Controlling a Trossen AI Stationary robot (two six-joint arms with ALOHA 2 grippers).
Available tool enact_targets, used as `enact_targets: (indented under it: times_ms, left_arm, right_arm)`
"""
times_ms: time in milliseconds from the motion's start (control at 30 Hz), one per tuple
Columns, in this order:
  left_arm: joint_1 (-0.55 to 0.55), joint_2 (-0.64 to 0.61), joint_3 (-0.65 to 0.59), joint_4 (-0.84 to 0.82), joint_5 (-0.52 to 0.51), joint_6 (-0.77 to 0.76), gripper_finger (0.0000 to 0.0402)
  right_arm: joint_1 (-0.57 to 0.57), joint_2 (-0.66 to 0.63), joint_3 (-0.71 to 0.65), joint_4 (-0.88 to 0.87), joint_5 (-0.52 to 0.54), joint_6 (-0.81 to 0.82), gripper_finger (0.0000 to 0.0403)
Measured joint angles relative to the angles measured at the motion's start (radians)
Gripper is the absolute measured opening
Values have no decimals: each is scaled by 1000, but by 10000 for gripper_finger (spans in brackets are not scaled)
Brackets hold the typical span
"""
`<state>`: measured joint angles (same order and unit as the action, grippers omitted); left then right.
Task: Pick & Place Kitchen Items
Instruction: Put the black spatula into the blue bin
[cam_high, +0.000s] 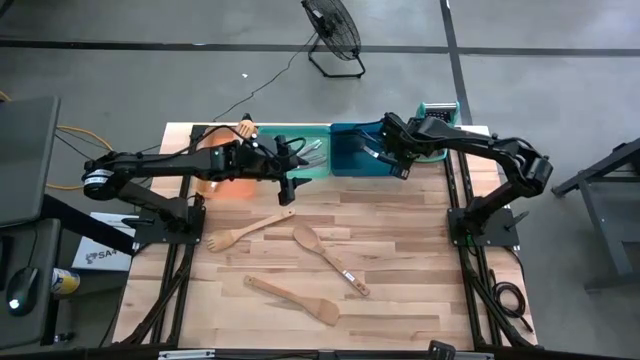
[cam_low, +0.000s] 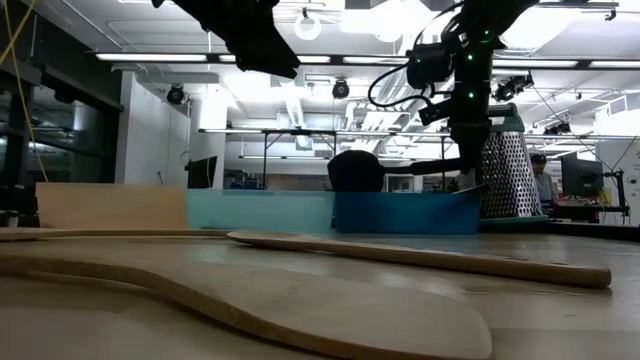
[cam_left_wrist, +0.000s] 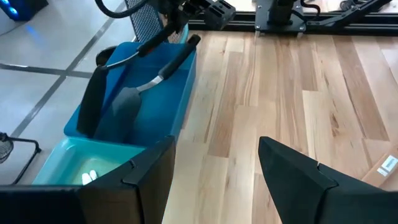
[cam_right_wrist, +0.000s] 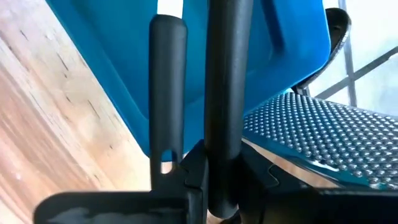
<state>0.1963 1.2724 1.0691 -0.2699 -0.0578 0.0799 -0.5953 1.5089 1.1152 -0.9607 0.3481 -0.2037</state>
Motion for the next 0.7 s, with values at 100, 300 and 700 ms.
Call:
enact_targets:
  times_ms: [100,300,700]
  left_arm:
    - [0,0,0,0,0,-1,225]
    - [0,0,0,-4,0,-5,225]
    - [0,0,0,-29,26,-5,225]
  right_arm:
    - [0,0,0,-1,42,-12,39]
    - [0,-1,0,-1,46,-19,39]
    - [1,-2,0,1,-4,-24,105]
